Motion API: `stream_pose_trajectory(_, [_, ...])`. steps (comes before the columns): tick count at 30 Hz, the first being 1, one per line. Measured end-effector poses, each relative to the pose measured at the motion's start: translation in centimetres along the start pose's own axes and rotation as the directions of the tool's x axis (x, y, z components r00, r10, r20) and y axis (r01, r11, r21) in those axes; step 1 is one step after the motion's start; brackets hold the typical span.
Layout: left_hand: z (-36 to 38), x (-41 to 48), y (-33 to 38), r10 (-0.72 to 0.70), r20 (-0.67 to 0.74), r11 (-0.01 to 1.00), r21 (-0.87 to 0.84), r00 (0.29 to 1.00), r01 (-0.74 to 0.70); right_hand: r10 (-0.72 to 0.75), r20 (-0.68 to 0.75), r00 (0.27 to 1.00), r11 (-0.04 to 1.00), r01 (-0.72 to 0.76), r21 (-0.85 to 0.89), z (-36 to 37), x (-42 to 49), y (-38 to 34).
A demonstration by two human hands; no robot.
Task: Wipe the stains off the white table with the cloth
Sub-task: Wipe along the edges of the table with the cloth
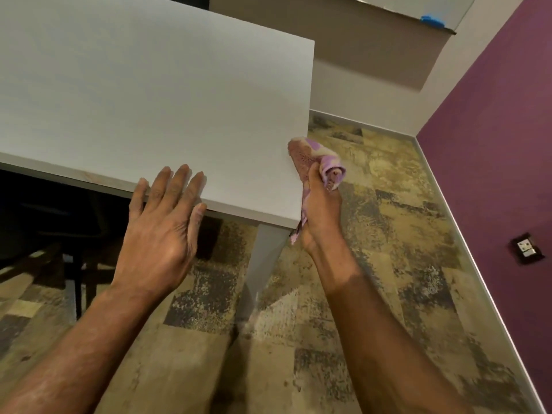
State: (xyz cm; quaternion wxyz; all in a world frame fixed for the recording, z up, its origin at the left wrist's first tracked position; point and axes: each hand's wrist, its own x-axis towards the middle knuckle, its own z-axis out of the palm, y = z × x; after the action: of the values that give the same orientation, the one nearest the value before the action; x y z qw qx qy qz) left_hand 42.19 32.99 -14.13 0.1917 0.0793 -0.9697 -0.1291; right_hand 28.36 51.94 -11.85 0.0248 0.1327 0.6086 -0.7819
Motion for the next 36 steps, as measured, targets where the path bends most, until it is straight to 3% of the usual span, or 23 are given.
stream_pose_trajectory(10, [-0.1, 0.2, 0.0, -0.006, 0.002, 1.000, -0.006, 1.000, 0.006, 0.015, -0.021, 1.000, 1.000, -0.016, -0.025, 2.5, 4.4, -1.8])
stream_pose_trajectory(13, [0.0, 0.2, 0.2, -0.023, -0.012, 0.999, -0.025, 1.000, 0.023, 0.010, -0.027, 1.000, 0.995, -0.012, -0.095, 1.2, 2.8, -0.3])
stream_pose_trajectory(19, [-0.1, 0.4, 0.5, -0.054, 0.000, 0.998, -0.030, 0.999, 0.054, -0.028, 0.003, 1.000, 0.999, 0.028, 0.026, -1.3, -2.1, 1.5])
stream_pose_trajectory(23, [-0.4, 0.6, 1.3, -0.102, 0.018, 0.993, -0.052, 0.995, 0.102, -0.003, 0.023, 1.000, 0.999, 0.004, -0.033, -3.2, -5.2, 2.7])
stream_pose_trajectory(28, [-0.6, 0.1, 1.0, -0.123, 0.034, 0.974, -0.187, 0.992, 0.128, -0.030, -0.068, 0.997, 1.000, 0.029, -0.007, -2.9, -9.0, 3.9])
stream_pose_trajectory(32, [-0.2, -1.5, 0.3, -0.123, 0.011, 0.980, -0.158, 0.992, 0.123, -0.118, -0.182, 0.976, 0.991, 0.128, 0.043, -0.4, -12.1, 5.4])
stream_pose_trajectory(36, [-1.7, -2.5, -2.2, -0.226, -0.048, 0.950, -0.232, 0.973, 0.209, -0.140, -0.251, 0.958, 0.984, 0.163, 0.070, 2.2, -13.7, 7.0])
